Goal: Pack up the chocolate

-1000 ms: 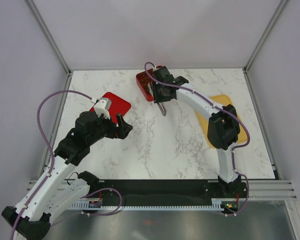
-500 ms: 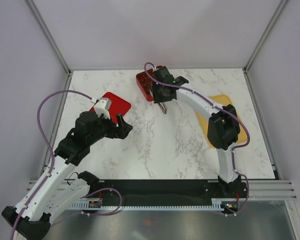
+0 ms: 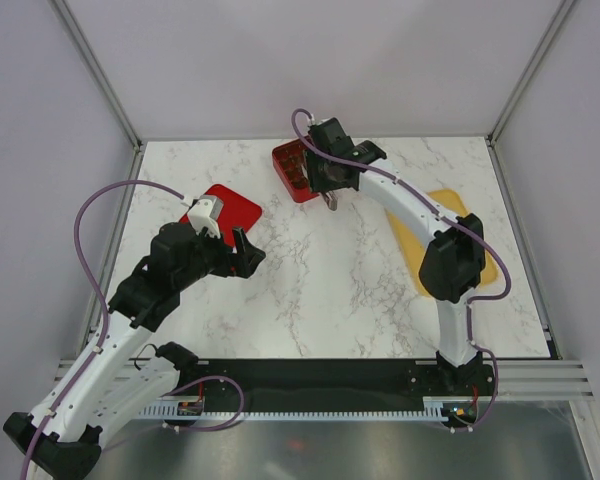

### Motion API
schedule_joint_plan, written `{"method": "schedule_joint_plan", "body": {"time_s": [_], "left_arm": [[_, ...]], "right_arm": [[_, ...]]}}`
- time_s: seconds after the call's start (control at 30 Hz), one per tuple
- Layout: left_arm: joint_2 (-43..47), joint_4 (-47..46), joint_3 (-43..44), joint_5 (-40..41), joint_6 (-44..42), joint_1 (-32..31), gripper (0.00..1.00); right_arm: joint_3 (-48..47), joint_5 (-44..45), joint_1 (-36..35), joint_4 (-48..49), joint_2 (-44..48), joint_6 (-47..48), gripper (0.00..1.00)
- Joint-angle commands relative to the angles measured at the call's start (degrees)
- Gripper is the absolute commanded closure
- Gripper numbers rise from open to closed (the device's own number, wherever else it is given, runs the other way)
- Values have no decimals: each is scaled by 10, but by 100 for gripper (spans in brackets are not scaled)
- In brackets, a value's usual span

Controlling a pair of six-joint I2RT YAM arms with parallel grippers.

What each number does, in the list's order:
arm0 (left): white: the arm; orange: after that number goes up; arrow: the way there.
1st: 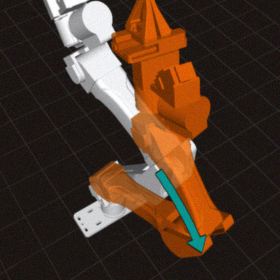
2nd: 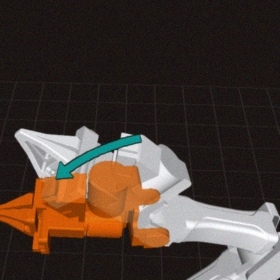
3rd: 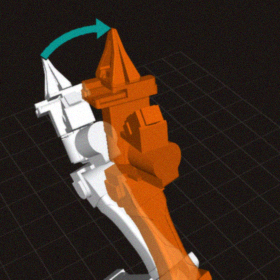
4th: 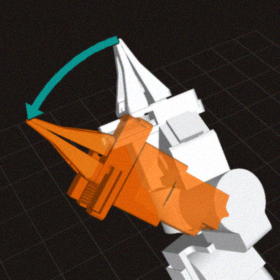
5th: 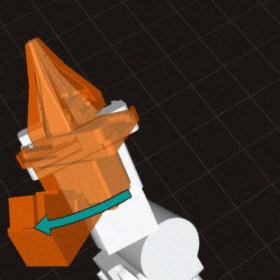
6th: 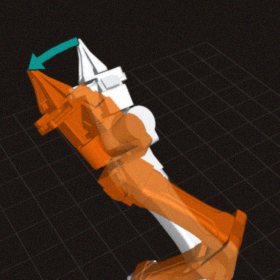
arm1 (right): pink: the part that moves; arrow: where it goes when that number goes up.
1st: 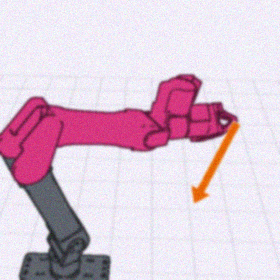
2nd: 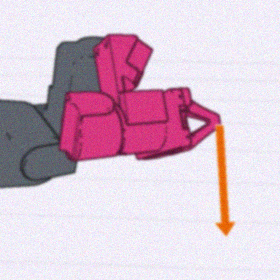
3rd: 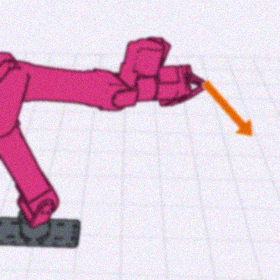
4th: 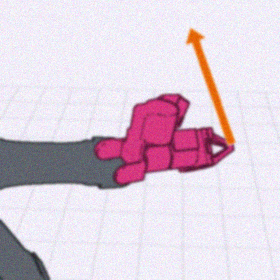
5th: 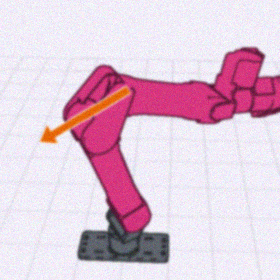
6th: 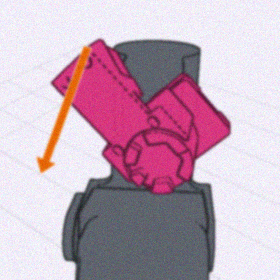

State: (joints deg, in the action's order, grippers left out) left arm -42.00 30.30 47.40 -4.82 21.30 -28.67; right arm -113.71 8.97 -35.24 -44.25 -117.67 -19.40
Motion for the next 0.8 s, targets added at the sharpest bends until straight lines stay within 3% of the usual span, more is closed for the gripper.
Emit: {"method": "schedule_joint_plan", "body": {"time_s": [0.0,0.2,0.43,0.77], "left_arm": [[2,-12,2,2,-17,2,0],[2,-14,1,-4,-16,2,0],[-4,-15,2,-12,-16,2,0],[-5,-15,2,-17,-17,2,0]], "right_arm": [[-15,39,4,-22,74,12,50],[123,63,44,-35,192,13,50],[319,47,139,-35,319,9,50],[454,69,186,-38,359,-20,46]]}}
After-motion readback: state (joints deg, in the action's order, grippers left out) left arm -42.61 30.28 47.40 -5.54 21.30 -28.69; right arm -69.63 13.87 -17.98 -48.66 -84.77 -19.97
